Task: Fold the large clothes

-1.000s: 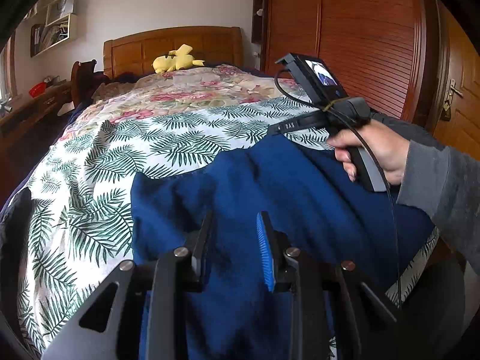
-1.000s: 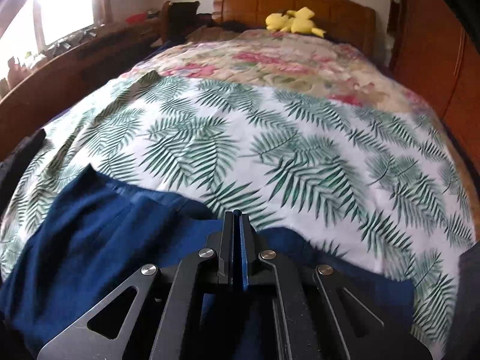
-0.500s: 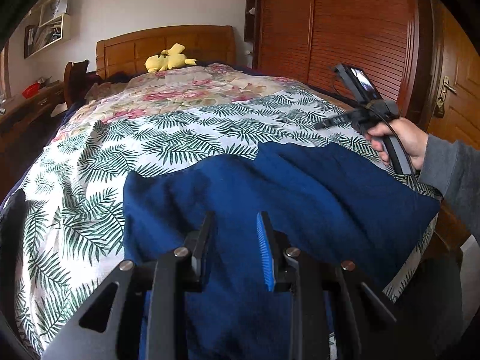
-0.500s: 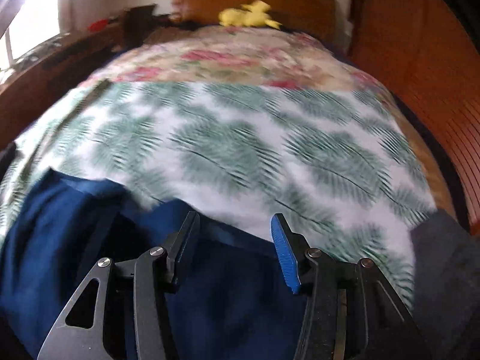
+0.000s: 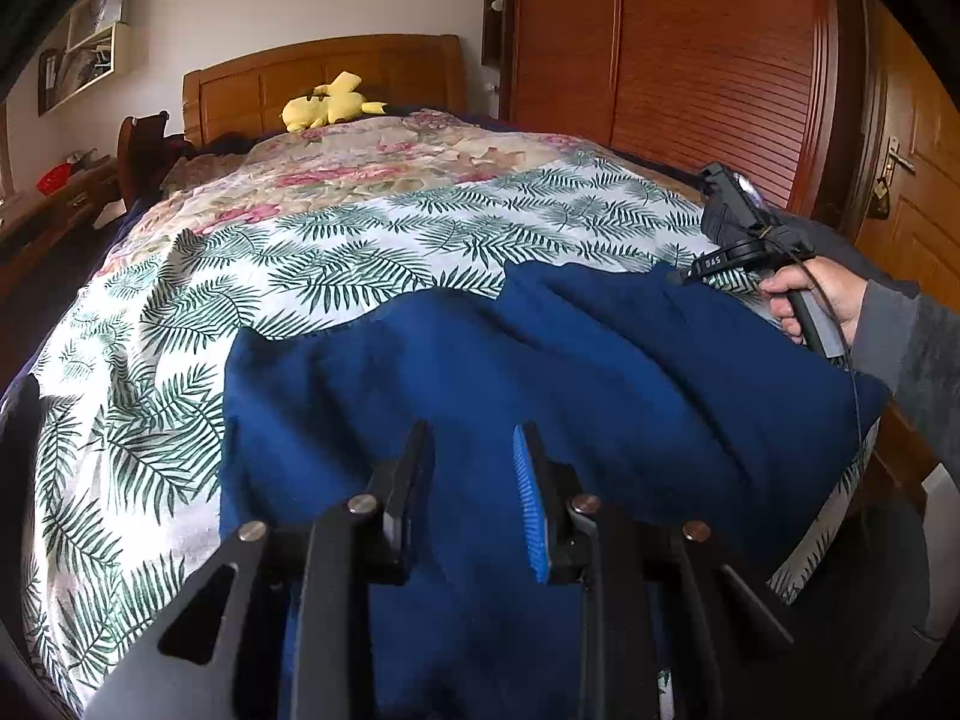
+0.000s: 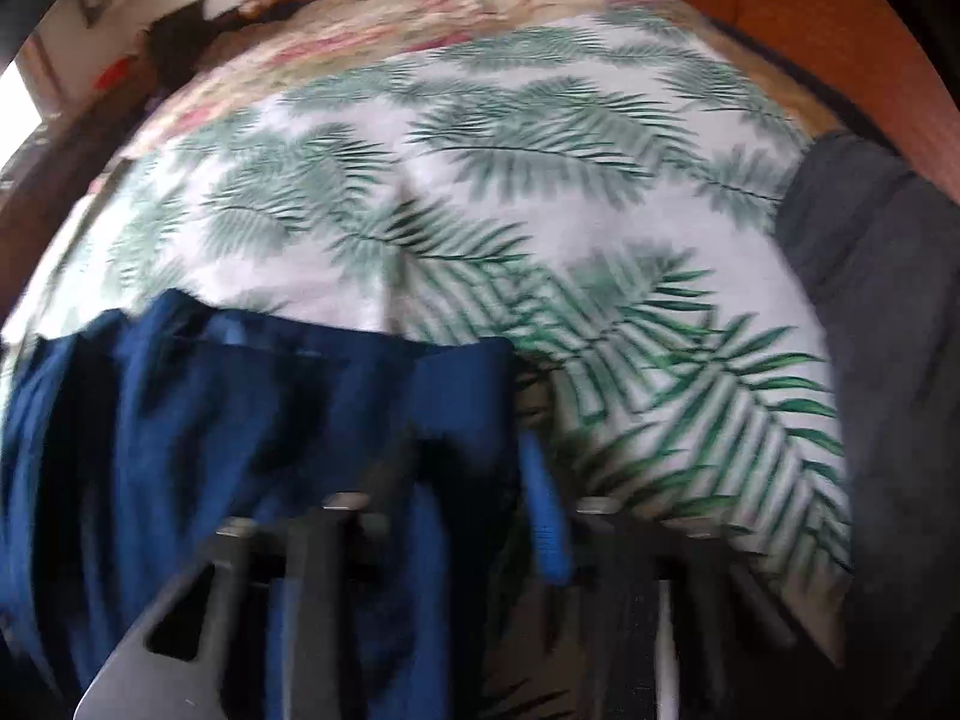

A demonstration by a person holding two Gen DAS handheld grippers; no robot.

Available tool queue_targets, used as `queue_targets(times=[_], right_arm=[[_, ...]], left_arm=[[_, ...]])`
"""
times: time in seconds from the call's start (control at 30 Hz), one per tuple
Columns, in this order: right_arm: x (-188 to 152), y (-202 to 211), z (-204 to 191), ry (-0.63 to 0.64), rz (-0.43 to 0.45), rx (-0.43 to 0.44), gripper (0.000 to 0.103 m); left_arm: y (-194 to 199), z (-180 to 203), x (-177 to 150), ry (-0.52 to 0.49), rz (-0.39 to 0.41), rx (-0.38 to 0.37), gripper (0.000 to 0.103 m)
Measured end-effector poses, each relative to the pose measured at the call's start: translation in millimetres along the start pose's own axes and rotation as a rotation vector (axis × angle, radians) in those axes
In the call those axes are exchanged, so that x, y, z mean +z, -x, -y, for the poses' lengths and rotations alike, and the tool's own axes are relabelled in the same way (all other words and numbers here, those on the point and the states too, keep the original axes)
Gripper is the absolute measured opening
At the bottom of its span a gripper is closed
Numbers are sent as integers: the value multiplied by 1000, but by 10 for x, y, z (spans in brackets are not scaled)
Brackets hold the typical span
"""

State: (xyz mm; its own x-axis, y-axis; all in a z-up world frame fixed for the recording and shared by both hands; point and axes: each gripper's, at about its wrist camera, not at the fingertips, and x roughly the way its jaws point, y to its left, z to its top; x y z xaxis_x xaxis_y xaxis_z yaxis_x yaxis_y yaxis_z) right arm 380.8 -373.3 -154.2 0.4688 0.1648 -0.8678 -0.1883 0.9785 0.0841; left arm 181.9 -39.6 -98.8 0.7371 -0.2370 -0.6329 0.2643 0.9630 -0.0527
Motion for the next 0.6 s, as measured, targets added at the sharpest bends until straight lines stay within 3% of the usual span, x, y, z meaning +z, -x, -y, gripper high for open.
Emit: queue_targets(times=[0.1,0.17,0.23,0.4,0.5,0.6], right_arm=[[14,131,-122,92,70,-59,1],[47,256,-94,66,131,-175,0],[72,333,-52,37,158,-215,0],[48,408,-46,65,130,-224,1],[-26,559,-38,86,152,-220,14],[-213,796,-137,137,190,-190,19]], left_arm=[[-28,17,-6,-2,-5,5,25],[-28,34,-8,1,-6,7,25],[-20,67,-17,3,-4,7,25],[37,179,-34,-9,11,15,25],[98,247,-49,-14,22,20,25],[149,313,-75,-16,24,18,25]])
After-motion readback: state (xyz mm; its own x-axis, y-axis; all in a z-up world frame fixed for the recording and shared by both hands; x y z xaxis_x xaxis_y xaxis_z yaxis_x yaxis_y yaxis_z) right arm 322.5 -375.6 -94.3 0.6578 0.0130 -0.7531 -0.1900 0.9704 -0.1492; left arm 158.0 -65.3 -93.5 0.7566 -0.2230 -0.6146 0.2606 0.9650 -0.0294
